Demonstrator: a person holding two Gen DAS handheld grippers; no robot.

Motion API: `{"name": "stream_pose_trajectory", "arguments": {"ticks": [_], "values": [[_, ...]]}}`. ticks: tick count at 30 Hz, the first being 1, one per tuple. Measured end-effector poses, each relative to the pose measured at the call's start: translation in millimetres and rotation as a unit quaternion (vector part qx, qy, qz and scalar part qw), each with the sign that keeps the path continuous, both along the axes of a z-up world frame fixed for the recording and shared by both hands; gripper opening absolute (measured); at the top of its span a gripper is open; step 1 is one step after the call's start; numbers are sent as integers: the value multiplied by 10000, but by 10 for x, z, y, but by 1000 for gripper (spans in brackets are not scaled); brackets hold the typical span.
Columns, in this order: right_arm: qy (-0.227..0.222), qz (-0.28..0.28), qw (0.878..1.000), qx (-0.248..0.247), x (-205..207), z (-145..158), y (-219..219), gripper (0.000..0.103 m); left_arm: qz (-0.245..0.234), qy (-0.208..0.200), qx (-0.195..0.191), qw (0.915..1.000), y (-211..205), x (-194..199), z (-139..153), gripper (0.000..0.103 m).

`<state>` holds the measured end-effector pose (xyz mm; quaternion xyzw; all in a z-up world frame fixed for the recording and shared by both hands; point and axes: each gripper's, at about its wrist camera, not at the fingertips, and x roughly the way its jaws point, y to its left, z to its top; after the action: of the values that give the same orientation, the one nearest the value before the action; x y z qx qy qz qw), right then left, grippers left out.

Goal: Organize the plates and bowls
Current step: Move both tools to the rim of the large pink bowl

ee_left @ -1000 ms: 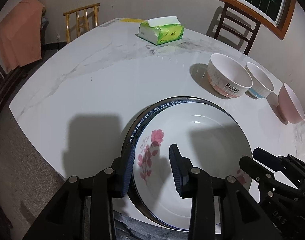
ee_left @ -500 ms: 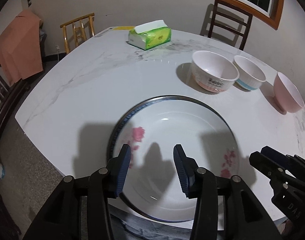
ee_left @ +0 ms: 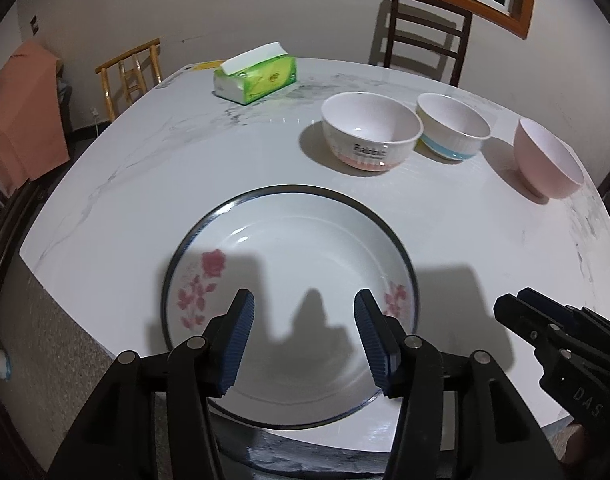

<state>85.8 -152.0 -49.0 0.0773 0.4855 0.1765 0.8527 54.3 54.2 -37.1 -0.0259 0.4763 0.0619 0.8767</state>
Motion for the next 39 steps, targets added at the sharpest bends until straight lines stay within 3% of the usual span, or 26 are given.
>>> {"name": "stream_pose_trajectory", "arguments": {"ticks": [27, 39], "values": [[1, -871, 9962, -21, 102, 23, -1121, 36, -891, 184, 400, 9951, -936, 346, -49, 54], [-58, -1161, 9932, 32, 403, 157, -1709, 36, -1297, 344, 290, 9905, -1375, 735, -42, 56]]}}
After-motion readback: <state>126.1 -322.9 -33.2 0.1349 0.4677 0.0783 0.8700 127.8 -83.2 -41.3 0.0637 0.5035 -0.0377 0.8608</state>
